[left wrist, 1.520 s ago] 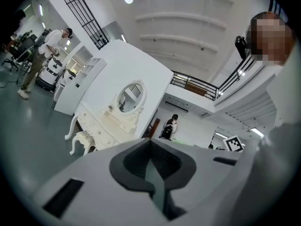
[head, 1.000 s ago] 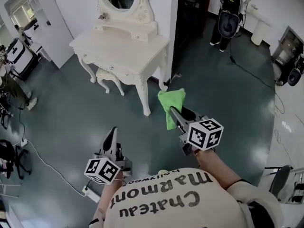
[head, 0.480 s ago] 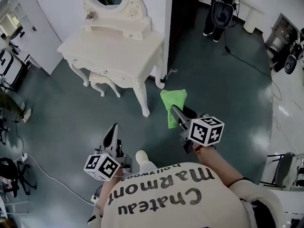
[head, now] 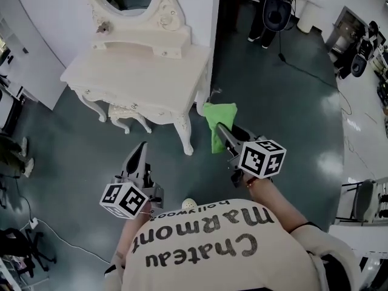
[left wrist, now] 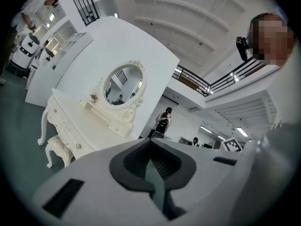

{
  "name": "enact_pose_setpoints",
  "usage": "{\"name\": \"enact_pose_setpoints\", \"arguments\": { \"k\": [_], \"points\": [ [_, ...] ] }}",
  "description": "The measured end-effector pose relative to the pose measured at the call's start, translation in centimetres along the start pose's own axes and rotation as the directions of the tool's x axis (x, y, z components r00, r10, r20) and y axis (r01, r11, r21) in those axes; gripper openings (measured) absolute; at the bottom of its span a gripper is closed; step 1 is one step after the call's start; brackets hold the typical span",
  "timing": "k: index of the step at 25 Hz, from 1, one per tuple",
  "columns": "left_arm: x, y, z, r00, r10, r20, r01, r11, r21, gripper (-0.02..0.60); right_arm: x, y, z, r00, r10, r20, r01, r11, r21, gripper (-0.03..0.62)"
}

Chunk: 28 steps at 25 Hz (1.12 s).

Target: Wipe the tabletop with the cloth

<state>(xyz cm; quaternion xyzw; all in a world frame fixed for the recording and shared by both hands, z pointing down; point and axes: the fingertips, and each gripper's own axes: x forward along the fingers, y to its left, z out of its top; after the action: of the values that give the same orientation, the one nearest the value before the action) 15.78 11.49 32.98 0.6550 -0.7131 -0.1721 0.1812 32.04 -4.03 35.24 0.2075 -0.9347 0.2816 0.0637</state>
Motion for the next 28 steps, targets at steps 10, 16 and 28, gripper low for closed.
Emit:
{"name": "enact_pose_setpoints", "arguments": {
  "k": [10, 16, 28],
  "points": [
    [1.2, 5.5, 3.6, 0.999, -0.045, 0.007, 0.045, 0.999, -0.002, 0.006, 6.0, 3.0, -0.1, 1.0, -0.017, 0.017, 0.016, 1.0, 0.018, 0.106],
    [0.9, 7.7, 2.2, 0.999, -0.026, -0.027, 0.025, 0.998, -0.053, 0.006, 7.2, 2.4, -1.8, 0.998, -0.055, -0.034, 0.058, 0.994, 0.093, 0.106],
    [1.1, 12.8, 2.3, 0.996, 0.09, -0.007, -0.09, 0.99, -0.112, 0.006, 13.7, 1.9, -3.3, 0.99, -0.002, -0.142, 0.007, 0.999, 0.035, 0.106]
  ]
}}
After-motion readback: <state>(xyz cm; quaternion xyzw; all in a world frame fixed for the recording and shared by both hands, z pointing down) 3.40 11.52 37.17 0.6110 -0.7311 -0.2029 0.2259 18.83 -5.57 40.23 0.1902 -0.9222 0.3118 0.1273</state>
